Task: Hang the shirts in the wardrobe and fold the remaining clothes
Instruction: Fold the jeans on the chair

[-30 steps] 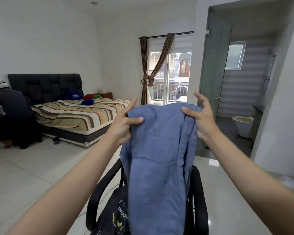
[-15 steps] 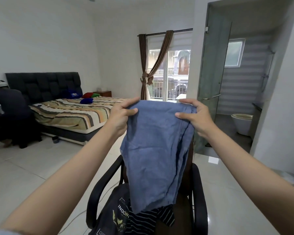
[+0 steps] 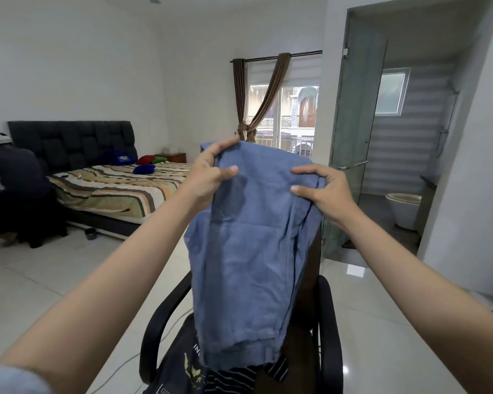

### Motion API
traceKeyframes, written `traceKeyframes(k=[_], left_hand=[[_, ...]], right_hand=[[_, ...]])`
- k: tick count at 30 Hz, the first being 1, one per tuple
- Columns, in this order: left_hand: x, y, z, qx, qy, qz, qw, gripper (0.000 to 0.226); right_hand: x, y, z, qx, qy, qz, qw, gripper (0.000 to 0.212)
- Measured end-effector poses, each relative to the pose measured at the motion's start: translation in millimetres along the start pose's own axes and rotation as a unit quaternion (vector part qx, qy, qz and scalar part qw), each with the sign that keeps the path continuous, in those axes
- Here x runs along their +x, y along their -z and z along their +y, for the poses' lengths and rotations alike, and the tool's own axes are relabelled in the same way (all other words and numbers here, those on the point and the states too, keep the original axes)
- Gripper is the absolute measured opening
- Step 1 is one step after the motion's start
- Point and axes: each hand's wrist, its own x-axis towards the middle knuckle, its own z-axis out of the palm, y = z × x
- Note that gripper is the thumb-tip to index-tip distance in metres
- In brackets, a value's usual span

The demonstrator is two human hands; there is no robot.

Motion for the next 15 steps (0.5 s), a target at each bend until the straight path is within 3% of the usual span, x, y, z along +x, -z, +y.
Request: traceKeyframes(k=[2,5,15], left_hand=[[-4.2,0.3,-5.6,0.05,-0.01,-0.018,0.999,0.054],[-3.2,6.1,-9.4,0.076,-0.014,0.038,0.996,0.052],[-6.7,4.1,14.4,0.081,-0.006,0.047,0.996,0.057]], right_hand=[[7.2,2.5,-10.7,0.041,0.002,0.044,0.998,0.032],[10.9,0.9,-13.2,0.086,-0.003,0.077,0.993,0.031],[-8.1,0.7,-2.2,-0.017,0.044,0.061,0.997,0.03]])
